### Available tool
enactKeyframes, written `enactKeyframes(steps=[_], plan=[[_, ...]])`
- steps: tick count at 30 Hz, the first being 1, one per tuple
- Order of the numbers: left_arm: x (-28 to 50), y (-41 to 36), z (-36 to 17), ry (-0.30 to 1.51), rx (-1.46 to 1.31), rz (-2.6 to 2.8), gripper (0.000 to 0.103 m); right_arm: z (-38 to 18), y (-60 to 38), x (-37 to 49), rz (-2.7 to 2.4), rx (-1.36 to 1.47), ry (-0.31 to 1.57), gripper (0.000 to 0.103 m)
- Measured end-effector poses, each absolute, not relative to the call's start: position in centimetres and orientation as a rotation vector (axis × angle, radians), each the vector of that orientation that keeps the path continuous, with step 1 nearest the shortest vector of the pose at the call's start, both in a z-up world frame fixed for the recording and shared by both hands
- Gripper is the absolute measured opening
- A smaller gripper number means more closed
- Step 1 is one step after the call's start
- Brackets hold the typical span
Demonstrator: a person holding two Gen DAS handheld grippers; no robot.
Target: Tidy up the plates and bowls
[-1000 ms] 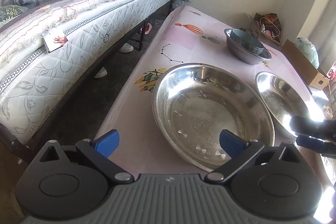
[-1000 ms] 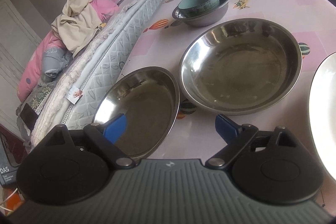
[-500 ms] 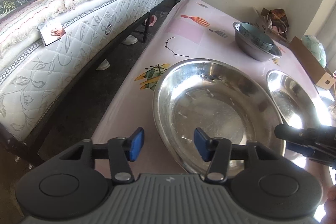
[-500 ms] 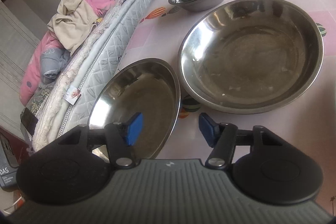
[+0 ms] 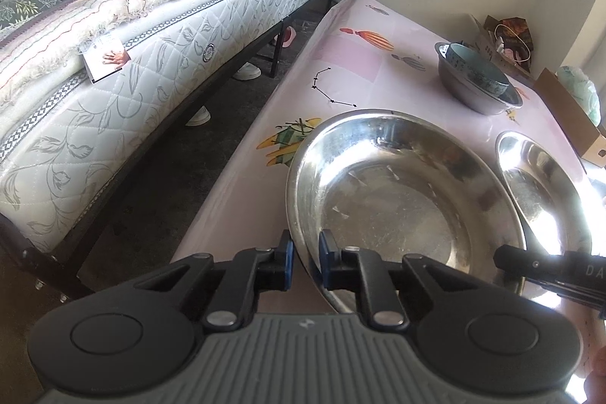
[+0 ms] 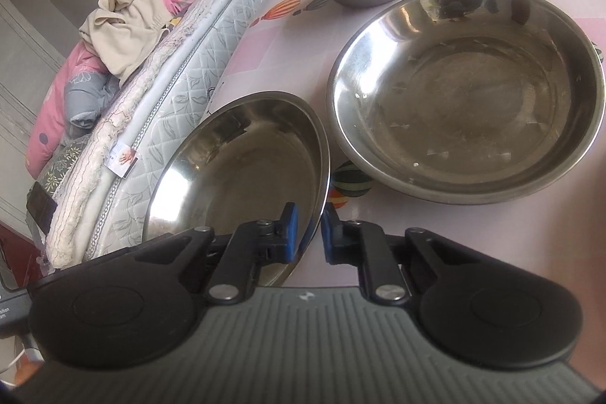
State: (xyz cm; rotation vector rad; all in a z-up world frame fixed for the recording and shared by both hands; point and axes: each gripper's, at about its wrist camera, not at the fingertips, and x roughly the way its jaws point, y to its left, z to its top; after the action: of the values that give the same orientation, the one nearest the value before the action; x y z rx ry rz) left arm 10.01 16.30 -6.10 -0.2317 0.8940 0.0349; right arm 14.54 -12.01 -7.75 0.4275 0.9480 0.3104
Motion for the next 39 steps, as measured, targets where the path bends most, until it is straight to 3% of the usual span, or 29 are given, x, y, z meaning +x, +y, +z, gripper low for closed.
enactKeyframes(steps=[19,39], plan=[[5.6,16.9,-5.5,0.949,-0.279,-0.052,0.014,-7.4,-13.8,10.7,0.346,0.426,1.001,0.011],[7.9,16.2,-6.0,0.940,-0.187,-0.014,0.017,-7.3,-13.1,11.8,0.311,0.344,0.958,0.013]])
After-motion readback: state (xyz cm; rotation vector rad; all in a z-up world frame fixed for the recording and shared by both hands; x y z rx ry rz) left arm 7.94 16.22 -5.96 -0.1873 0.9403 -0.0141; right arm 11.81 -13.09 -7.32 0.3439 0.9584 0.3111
